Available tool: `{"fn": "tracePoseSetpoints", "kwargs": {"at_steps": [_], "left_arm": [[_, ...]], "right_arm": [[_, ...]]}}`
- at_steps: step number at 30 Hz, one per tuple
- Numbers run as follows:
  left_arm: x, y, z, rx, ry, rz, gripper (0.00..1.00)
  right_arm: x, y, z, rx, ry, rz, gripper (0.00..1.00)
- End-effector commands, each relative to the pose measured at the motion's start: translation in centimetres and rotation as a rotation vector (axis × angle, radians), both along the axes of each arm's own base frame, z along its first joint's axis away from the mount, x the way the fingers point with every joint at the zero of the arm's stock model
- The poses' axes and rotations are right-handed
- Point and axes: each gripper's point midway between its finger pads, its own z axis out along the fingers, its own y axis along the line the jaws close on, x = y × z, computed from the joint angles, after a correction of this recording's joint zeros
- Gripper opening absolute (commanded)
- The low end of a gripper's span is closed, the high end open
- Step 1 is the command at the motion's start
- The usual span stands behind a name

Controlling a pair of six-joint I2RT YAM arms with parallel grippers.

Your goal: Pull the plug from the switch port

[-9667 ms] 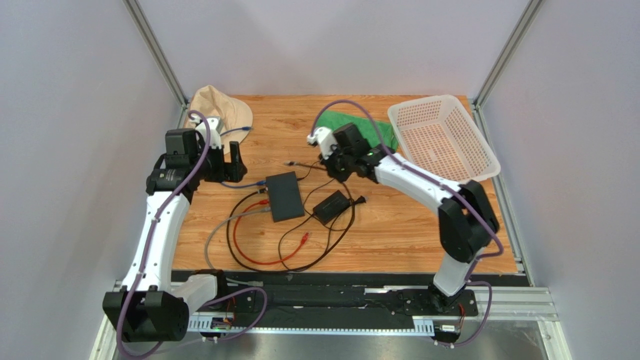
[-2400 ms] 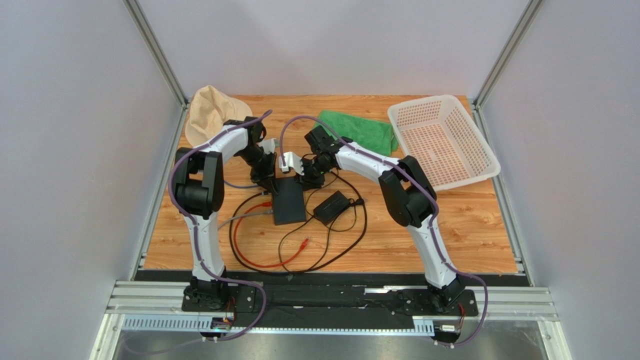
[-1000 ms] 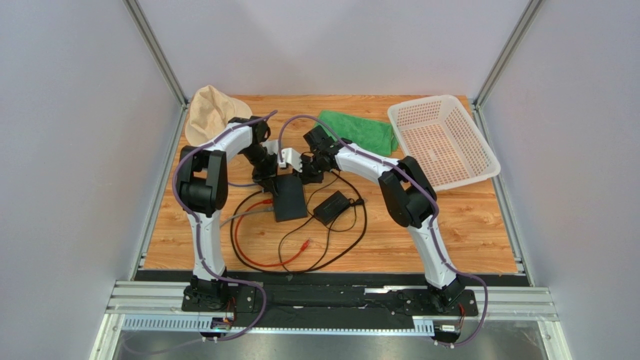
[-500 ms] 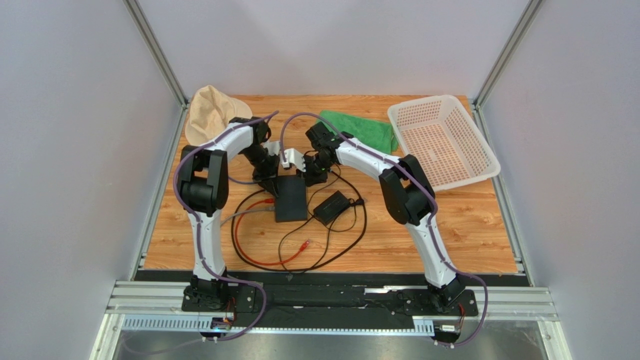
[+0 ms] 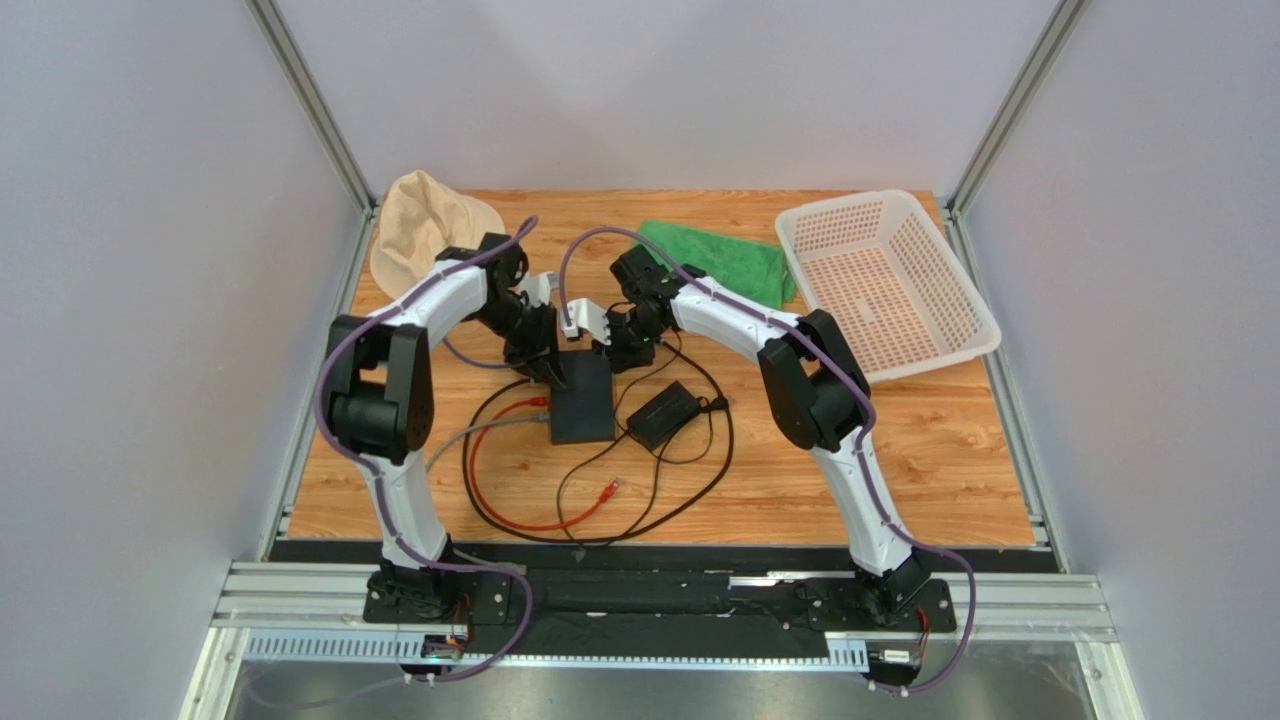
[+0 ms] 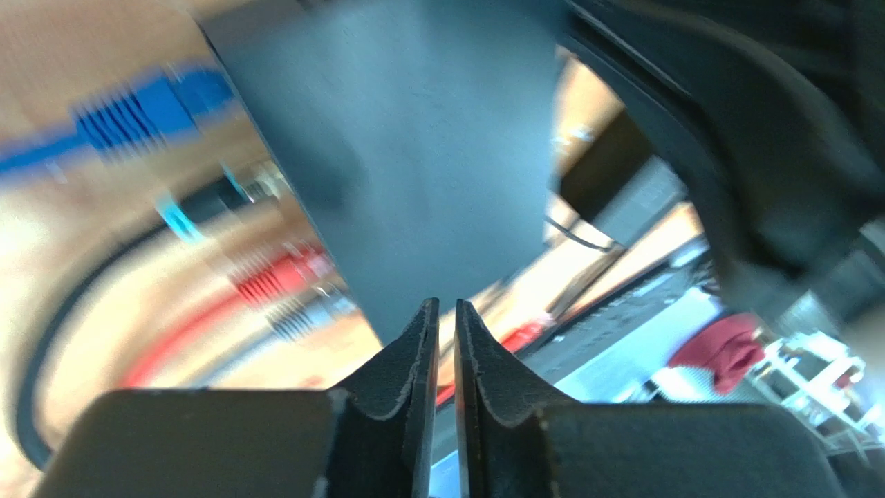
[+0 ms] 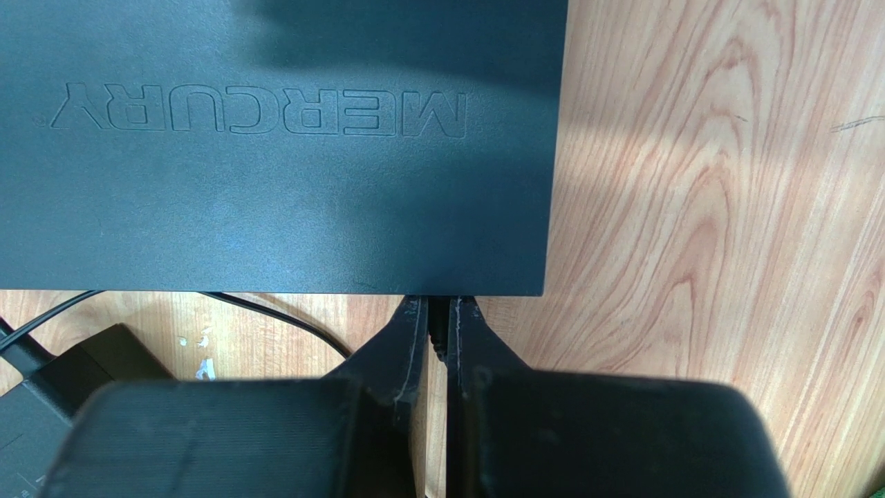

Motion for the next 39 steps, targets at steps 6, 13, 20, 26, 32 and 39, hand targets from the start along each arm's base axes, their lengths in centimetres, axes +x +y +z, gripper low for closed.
{"fn": "tracePoseSetpoints", "kwargs": {"at_steps": [6,13,20,26,32,39], "left_arm": [[-1.5,-3.5,0.1,-0.223,0.103,0.108,0.08],[-1.2,-2.0,-3.5,-0.026,0.187,0.192,0.00],[-3.5,-0.3,-6.9,0.143,0.309,0.216,0.00],[-3.5,-0.4,-8.0,0.143,0.341,0.212,0.00],[-2.9,-0.6,-8.3,0.139,0.328,0.200,0.00],[-2.7,-0.5,-8.7,0.143,0.325,0.205,0.00]], "right_arm": [[-1.9,-3.8,-3.3,-0.172,0.085,-0.053,0.00],[-1.9,-3.6,-3.3,-0.172,0.108,-0.079,0.00],[-2.6,-3.8,-3.4,-0.198,0.161,-0.071,0.00],[-5.5,-4.5,-2.9,-0.230,0.312,-0.003,0.00],[-6.7,-4.7,-2.3,-0.234,0.379,-0.005,0.00],[-4.4,-3.7,-2.8,-0.230,0.348,-0.245,0.00]]}}
